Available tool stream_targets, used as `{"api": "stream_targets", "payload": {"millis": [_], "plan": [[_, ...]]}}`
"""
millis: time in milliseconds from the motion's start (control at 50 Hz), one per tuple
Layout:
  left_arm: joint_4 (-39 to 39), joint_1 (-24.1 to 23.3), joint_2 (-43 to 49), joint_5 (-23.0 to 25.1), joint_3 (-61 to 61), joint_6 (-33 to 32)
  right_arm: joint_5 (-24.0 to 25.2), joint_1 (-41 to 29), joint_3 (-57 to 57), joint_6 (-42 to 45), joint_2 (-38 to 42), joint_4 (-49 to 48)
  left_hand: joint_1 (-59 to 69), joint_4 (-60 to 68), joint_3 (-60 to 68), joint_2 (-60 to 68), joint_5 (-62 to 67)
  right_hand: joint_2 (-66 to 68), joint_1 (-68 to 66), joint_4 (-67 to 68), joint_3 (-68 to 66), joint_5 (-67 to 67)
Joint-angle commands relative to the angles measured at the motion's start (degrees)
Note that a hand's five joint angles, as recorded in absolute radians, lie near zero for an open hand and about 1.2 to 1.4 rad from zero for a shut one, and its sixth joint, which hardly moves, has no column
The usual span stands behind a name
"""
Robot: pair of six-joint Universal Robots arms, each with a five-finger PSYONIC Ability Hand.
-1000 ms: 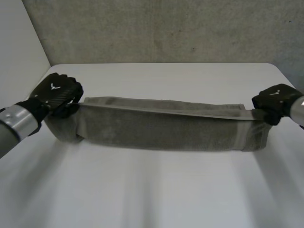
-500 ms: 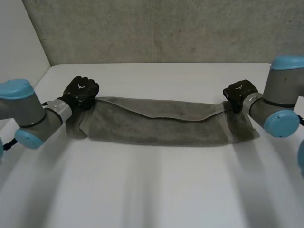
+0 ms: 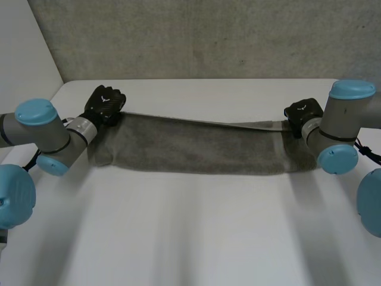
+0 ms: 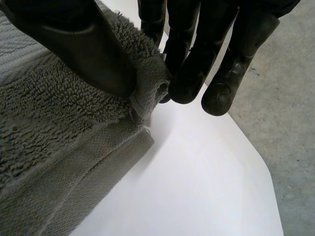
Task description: Fold the towel.
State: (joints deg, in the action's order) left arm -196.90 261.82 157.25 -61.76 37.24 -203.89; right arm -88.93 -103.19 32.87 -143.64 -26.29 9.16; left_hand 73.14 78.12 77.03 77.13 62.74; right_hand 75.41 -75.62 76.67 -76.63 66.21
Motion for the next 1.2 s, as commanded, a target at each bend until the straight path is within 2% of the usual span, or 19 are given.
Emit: {"api": "stream_targets", "payload": {"millis": [20,80,100,120,140,160,180,200,220,260,300,500,600,720,760,820,940,1040,1200], "plan": [[-0.15,-0.26,1.22,0.23,-0.85,-0.02,-0.64,0.01,-0.09,0.02,0.36,0.06,6.86,1.88,2.97,2.87,7.26,4.59,-4.38,3.33,-3.37,3.79],[-0.15,-0.35,1.48,0.32,-0.85,-0.02,-1.25,0.01,-0.18,0.02,0.89,0.06,6.86,1.88,2.97,2.87,7.26,4.59,-4.38,3.33,-3.37,3.79],[-0.15,-0.52,1.48,0.41,-0.85,0.07,-1.69,0.01,-0.26,-0.06,1.06,0.06,-4.95,-9.92,-8.83,-8.93,-4.54,-0.34,0.56,-1.61,1.57,-1.15],[-0.15,-0.52,1.48,0.41,-0.85,0.07,-1.69,0.01,-0.27,-0.06,1.07,0.06,-5.06,-10.04,-8.95,-9.05,-4.66,-0.39,0.61,-1.65,1.62,-1.19],[-0.24,-0.52,1.48,0.76,-0.85,0.07,-2.21,0.01,-0.27,-0.15,0.98,0.06,-19.89,-24.86,-23.77,-23.87,-19.48,-20.38,20.59,-21.64,21.60,-21.18],[-0.24,-0.52,1.48,0.76,-0.85,0.07,-2.74,0.01,-0.35,-0.33,0.98,0.06,-20.03,-25.01,-23.92,-24.02,-19.63,-47.72,47.94,-48.98,48.95,-48.52],[-0.24,-0.61,1.48,0.85,-0.85,0.07,-2.74,0.01,-0.35,-0.33,0.98,0.06,-32.69,-37.67,-36.57,-36.68,-32.29,-47.99,48.21,-49.26,49.22,-48.80],[-0.24,-0.78,1.22,0.76,-0.77,0.16,-3.44,0.01,-0.44,-0.85,0.89,0.06,-41.31,-46.29,-45.19,-45.30,-40.91,-65.41,65.62,-66.67,66.63,-66.21],[-0.24,-0.78,1.22,0.76,-0.76,0.16,-4.23,0.01,-0.44,-1.55,0.72,0.15,-41.40,-46.37,-45.28,-45.38,-40.99,-65.41,65.62,-66.67,66.63,-66.21],[-0.33,-1.14,0.61,0.50,-0.76,0.07,-5.20,0.01,-0.35,-2.52,0.28,0.24,-58.46,-63.44,-62.34,-62.45,-58.06,-65.41,65.62,-66.67,66.63,-66.21],[-0.33,-1.22,0.08,0.50,-0.76,0.07,-5.99,-0.08,-0.35,-3.57,-0.42,0.24,-62.05,-67.03,-65.93,-66.04,-61.65,-65.41,65.62,-66.67,66.63,-66.21],[-0.07,-1.58,-7.39,-0.65,1.43,0.16,-7.40,1.24,0.96,-13.86,-10.80,-0.73,-62.09,-67.06,-65.97,-66.08,-61.68,-65.41,65.62,-66.67,66.63,-66.21],[0.37,-1.14,-13.90,-3.63,7.41,0.42,-6.53,4.04,6.66,-19.57,-20.62,-0.99,-61.58,-66.56,-65.47,-65.57,-61.18,-65.41,65.62,-66.67,66.63,-66.21],[0.20,-0.52,-24.71,-4.87,22.70,0.33,-2.92,4.49,13.62,-18.79,-25.83,-0.46,-59.90,-64.88,-63.78,-63.89,-59.50,-65.41,65.62,-66.67,66.63,-66.21],[0.20,-0.52,-26.90,-4.87,26.39,0.33,0.84,4.14,20.61,-15.73,-28.01,0.06,-59.56,-64.54,-63.45,-63.55,-59.16,-65.41,65.62,-66.67,66.63,-66.21],[0.37,-0.52,-29.72,-5.04,32.55,0.25,2.61,3.88,28.61,-11.69,-30.39,-0.55,-59.40,-64.37,-63.28,-63.38,-58.99,-65.41,65.62,-66.67,66.63,-66.21],[0.55,-0.70,-31.91,-7.24,39.40,0.25,2.71,3.61,40.05,-5.96,-32.07,-3.44,-58.39,-63.36,-62.27,-62.37,-57.98,-65.41,65.62,-66.67,66.63,-66.21],[3.27,-1.66,-32.09,-13.90,42.12,0.69,2.70,2.65,45.86,-5.34,-32.42,-5.38,-58.22,-63.20,-62.10,-62.21,-57.81,-65.41,65.62,-66.67,66.63,-66.21],[3.36,-1.49,-31.48,-16.90,45.64,1.04,3.14,3.26,54.04,-5.34,-34.43,-12.57,-58.05,-63.03,-61.93,-62.04,-57.65,-64.32,64.54,-65.58,65.54,-65.12]]}}
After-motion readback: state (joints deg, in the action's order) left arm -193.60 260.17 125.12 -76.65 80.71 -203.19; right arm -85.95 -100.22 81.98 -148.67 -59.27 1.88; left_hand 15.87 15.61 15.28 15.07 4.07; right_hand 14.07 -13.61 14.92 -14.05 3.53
